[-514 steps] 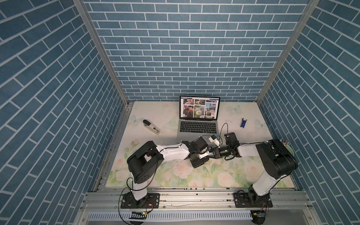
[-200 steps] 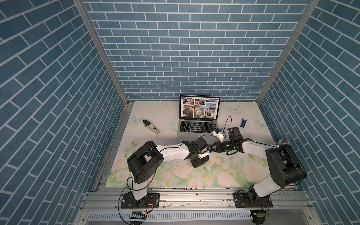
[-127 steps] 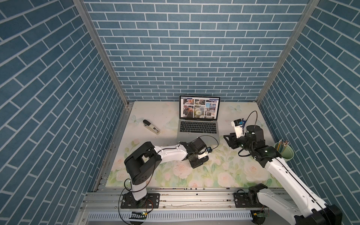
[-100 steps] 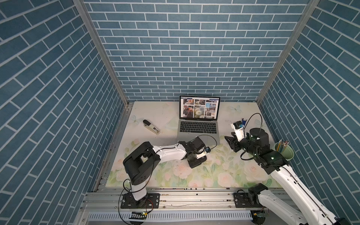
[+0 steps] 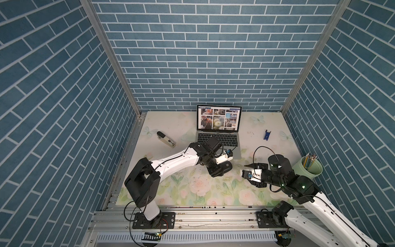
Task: Remove the wireless mouse receiver from the laptop
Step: Insert the USB plug into the mouse, then adjust the mouse at the center of the board.
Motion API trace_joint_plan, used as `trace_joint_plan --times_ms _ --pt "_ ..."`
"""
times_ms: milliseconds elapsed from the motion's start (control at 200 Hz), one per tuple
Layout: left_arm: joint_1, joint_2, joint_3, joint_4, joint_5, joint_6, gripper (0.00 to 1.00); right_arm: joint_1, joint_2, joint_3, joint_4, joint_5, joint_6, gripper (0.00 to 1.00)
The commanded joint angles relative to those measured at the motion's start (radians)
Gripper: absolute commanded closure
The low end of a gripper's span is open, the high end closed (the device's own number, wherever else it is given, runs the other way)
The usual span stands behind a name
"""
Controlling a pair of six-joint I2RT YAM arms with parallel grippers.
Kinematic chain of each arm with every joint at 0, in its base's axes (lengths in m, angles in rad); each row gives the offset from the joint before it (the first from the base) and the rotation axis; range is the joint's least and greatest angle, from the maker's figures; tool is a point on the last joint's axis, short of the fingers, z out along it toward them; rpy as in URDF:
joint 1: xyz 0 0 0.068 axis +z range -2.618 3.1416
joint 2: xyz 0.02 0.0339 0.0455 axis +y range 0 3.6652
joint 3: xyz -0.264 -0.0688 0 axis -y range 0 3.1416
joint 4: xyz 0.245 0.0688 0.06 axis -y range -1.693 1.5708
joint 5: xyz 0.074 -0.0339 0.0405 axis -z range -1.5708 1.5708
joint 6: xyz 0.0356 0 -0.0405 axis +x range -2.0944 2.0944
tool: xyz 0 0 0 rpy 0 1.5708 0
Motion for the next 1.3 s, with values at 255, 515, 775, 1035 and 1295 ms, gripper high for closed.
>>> trace_joint_plan --times_ms 255,515,775,1035,1295 --pt "-0.001 -0.026 0.023 -0.084 0.187 -0.009 0.46 0.116 0.126 0.029 0.187 -0.012 -0.108 0.44" --pt "0.000 -0.018 0.043 -0.100 0.170 -0.004 0.46 0.180 0.177 0.047 0.188 0.031 -0.090 0.40" --pt "-0.001 -0.011 0.086 -0.121 0.187 -0.017 0.46 0.218 0.222 0.027 0.244 0.072 -0.068 0.38" --pt "0.001 -0.016 0.103 -0.138 0.179 -0.008 0.46 0.241 0.253 0.023 0.261 0.097 -0.064 0.37" --pt "0.002 -0.025 0.109 -0.147 0.199 -0.013 0.46 0.279 0.274 -0.012 0.323 0.220 -0.060 0.39"
